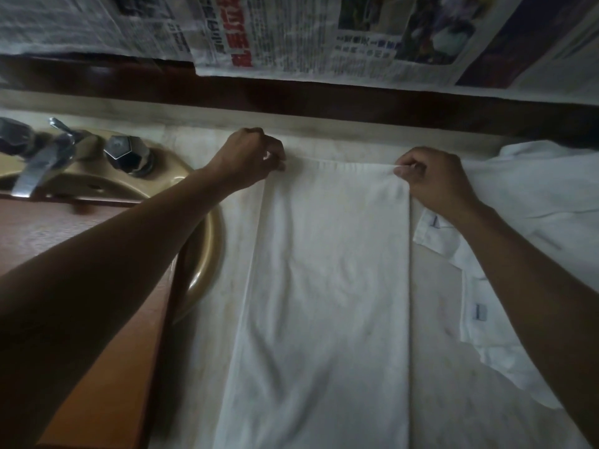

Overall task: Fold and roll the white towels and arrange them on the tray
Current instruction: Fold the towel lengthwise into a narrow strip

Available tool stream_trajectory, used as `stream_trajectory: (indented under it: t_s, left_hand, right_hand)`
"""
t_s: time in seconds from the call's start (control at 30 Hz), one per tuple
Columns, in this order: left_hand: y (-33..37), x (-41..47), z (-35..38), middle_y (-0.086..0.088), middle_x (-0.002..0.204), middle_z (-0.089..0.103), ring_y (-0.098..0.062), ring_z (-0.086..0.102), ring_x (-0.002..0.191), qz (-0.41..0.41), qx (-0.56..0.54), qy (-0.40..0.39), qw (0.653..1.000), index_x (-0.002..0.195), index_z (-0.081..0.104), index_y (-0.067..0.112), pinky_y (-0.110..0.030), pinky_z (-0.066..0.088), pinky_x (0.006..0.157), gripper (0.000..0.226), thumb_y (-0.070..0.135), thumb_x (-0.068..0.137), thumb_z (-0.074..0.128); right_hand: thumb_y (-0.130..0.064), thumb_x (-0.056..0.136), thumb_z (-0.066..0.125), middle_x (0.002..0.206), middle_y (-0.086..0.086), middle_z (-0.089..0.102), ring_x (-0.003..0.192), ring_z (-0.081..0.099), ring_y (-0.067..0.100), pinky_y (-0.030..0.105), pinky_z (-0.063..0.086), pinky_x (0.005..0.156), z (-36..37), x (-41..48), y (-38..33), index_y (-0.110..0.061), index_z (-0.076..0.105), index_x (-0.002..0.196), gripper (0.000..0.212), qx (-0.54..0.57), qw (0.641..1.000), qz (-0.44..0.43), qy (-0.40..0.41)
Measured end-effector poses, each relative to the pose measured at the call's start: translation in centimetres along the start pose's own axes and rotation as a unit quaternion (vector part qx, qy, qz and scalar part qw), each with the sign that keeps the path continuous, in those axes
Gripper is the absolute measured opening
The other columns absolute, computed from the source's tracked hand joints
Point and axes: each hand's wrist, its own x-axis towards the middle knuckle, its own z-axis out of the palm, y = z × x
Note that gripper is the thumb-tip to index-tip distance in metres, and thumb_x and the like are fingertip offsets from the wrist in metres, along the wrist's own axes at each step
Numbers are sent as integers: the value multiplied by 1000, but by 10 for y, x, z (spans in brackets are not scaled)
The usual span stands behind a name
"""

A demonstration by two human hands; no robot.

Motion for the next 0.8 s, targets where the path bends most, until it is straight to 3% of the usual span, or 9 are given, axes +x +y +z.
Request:
stream_trajectory:
  t_s: [0.13,0.27,0.43,0.6,0.7,0.8]
  left_hand:
    - [0,6,-2,-1,87,77,-12,63,75,-59,-54,8,997,95,80,15,-25,40,71,18,31,86,81]
    - [0,19,-5,5,85,72,-8,62,82,-107,-56,-20,993,93,80,16,-17,38,74,24,35,80,86]
    - [3,29,-5,-1,91,73,-11,62,88,-122,-53,-58,989,96,80,14,-19,37,80,25,34,81,86]
    - [-1,27,-2,-1,84,72,-13,65,83,-168,-94,-60,979,92,79,18,-19,43,80,25,37,78,88]
    - [3,28,-2,-6,86,75,-18,68,85,-151,-87,-60,983,93,77,13,-25,46,90,28,36,80,86]
    - [3,27,-3,-9,92,75,-22,68,92,-127,-56,-64,988,99,78,8,-23,42,79,31,34,84,84]
  right_hand:
    - [-24,96,68,92,-2,73,87,66,18,31,51,82,3,0,10,-18,72,97,7,3,1000,19,-14]
    - [-23,96,65,92,6,71,88,62,26,33,47,81,8,7,16,-18,68,96,6,-37,999,20,-25]
    - [-16,95,63,91,3,60,90,54,29,33,36,77,13,10,18,-13,62,93,4,-80,995,-3,-51]
    - [-12,93,65,87,0,59,89,56,31,41,46,81,13,8,11,-16,59,93,7,-92,995,11,-34]
    - [-9,92,63,88,-1,58,88,57,31,39,46,79,15,6,8,-16,59,93,8,-88,995,32,-29]
    - [-8,93,62,91,2,61,91,59,33,38,43,79,15,8,4,-17,58,94,9,-89,994,48,-42]
